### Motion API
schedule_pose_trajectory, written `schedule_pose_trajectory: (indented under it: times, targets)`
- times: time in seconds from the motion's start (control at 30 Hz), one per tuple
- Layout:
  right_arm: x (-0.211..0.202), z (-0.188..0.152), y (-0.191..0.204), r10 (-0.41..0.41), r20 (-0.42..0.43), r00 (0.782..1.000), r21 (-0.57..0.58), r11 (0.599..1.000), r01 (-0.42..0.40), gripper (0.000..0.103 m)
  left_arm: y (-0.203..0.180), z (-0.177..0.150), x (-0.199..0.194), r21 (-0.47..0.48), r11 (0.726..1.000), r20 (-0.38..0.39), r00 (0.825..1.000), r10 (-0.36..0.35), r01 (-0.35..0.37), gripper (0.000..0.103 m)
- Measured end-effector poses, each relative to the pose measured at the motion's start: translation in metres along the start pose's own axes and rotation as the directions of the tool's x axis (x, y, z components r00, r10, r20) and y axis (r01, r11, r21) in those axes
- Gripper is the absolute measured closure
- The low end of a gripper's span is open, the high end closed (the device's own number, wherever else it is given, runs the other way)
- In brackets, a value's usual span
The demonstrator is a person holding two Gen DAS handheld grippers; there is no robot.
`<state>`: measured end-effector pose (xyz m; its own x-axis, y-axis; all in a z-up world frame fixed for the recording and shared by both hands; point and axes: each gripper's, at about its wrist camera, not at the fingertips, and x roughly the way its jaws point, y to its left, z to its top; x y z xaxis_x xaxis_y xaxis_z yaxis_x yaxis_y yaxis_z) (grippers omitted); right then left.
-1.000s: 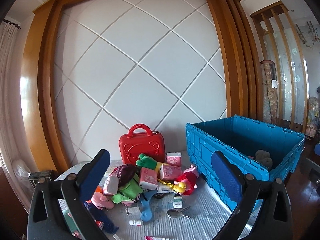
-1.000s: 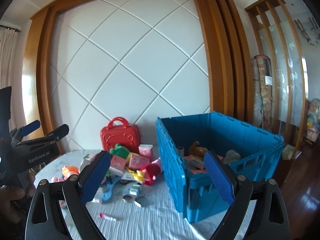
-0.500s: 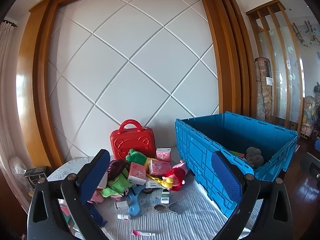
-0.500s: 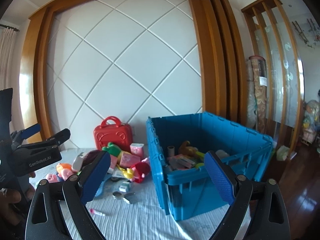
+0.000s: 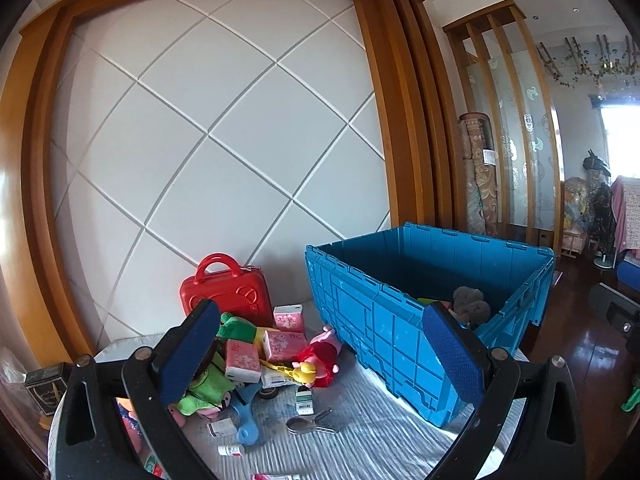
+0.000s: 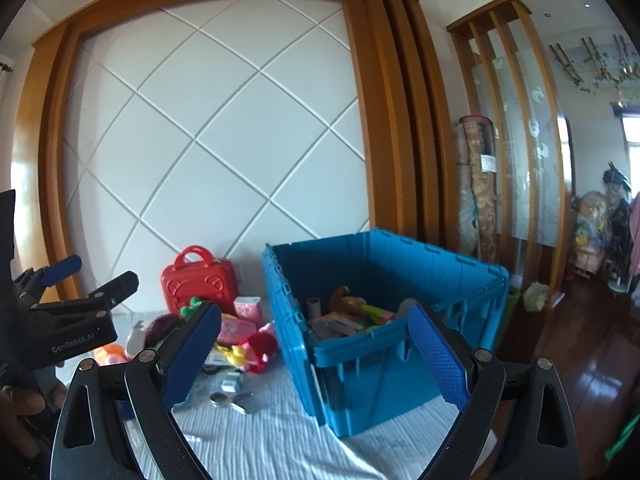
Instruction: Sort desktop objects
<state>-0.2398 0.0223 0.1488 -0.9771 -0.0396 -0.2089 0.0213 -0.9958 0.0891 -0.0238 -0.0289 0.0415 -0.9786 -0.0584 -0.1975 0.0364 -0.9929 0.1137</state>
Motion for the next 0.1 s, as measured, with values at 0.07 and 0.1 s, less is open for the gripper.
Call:
schedule_pose_trajectory:
  times: [0.07, 0.1]
  targets:
    - [-0.0041, -0.0005, 0.0008, -0.013, 0.003, 1.0, 0.005, 1.0, 0.013, 0.007, -0.0002, -0.0007, -0.0001, 0.003, 1.0, -0.005, 1.0, -0.018, 0.018, 0.0]
    - [-0.0058, -0.0002, 0.0014, -0.02, 0.006, 1.0, 0.005, 1.0, 0.02, 0.007, -0.0008, -0.0007, -0.0005, 0.008, 1.0, -0.007, 1.0, -0.021, 0.022, 0.0]
